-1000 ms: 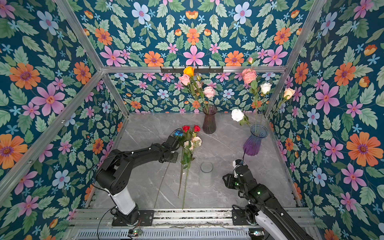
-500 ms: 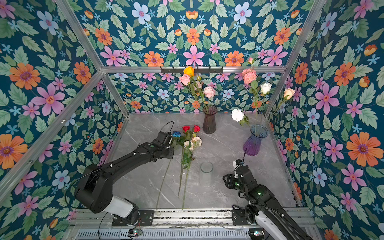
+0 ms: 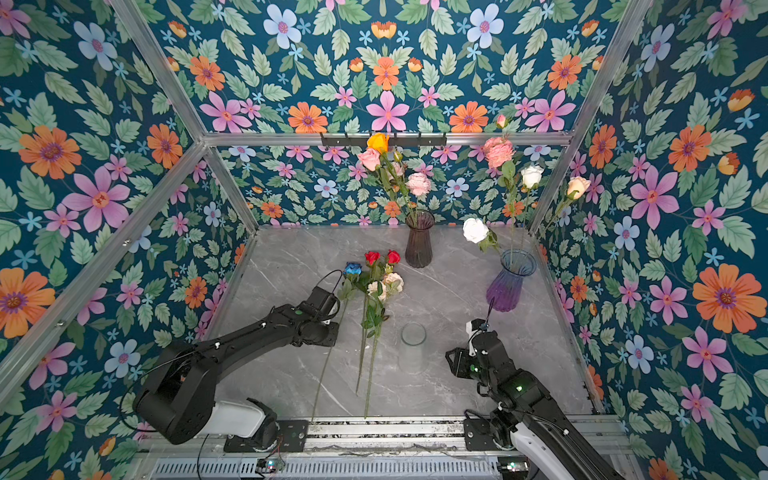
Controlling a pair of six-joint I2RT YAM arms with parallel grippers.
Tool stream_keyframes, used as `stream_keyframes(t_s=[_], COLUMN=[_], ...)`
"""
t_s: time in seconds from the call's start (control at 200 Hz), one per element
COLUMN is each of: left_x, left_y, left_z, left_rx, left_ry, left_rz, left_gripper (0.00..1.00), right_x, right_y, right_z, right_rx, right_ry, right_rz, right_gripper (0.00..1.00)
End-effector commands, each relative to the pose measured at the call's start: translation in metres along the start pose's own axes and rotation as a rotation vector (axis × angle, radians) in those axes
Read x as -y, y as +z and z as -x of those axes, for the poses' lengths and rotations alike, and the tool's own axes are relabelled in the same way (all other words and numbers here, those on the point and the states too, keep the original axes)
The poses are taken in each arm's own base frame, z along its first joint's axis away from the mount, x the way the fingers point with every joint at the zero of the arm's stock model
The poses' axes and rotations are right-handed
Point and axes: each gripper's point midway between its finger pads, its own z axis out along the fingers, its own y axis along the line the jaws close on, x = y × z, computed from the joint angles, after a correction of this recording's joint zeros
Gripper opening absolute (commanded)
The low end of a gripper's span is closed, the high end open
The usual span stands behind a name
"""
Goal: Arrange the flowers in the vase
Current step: 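Reach the left gripper down to the blue rose stem and close on it, then lift the blue rose upright with the left gripper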
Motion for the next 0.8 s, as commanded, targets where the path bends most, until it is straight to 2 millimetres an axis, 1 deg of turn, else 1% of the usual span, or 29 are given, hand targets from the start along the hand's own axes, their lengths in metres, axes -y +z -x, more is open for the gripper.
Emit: stream_keyframes(t_s=[0.0, 0.09, 0.18, 0.33, 0.455, 0.485, 0.545, 0.71, 0.795], left_x=[0.001, 0.003, 0.006, 0.004, -0.003, -0.003, -0.003, 0.001, 0.005], left_y=[0.005, 0.012, 0.016, 0.023, 0.03, 0.032, 0.037, 0.044, 0.043], left_z=[-0.008, -0.015, -0.016, -0.019, -0.025, -0.026, -0.029, -0.035, -0.034], left_rx=[-0.031, -0.061, -0.068, -0.081, -0.113, -0.121, -0.143, -0.156, -0.149], left_ry=[-0.027, -0.028, -0.029, -0.021, 0.014, 0.027, 0.048, 0.046, 0.043], left_rz=[-0.004, 0.002, 0.005, 0.033, 0.114, 0.134, 0.164, 0.143, 0.12], left_gripper=[0.31, 0.3, 0.3, 0.29, 0.22, 0.2, 0.17, 0.0, 0.0], right_x=[-0.004, -0.005, -0.005, -0.006, -0.006, -0.007, -0.007, -0.006, -0.007], right_y=[0.0, 0.0, 0.0, 0.0, 0.0, 0.0, -0.001, 0.0, -0.001], right_z=[0.003, 0.003, 0.002, 0.002, 0.002, 0.002, 0.003, 0.002, 0.003], right_rx=[0.011, 0.011, 0.007, 0.008, 0.01, 0.01, 0.012, 0.011, 0.012], right_ry=[-0.013, -0.015, -0.016, -0.017, -0.02, -0.021, -0.021, -0.021, -0.022], right_rz=[0.019, 0.022, 0.025, 0.029, 0.032, 0.035, 0.034, 0.035, 0.037], right_gripper=[0.44, 0.44, 0.44, 0.44, 0.44, 0.44, 0.44, 0.44, 0.44])
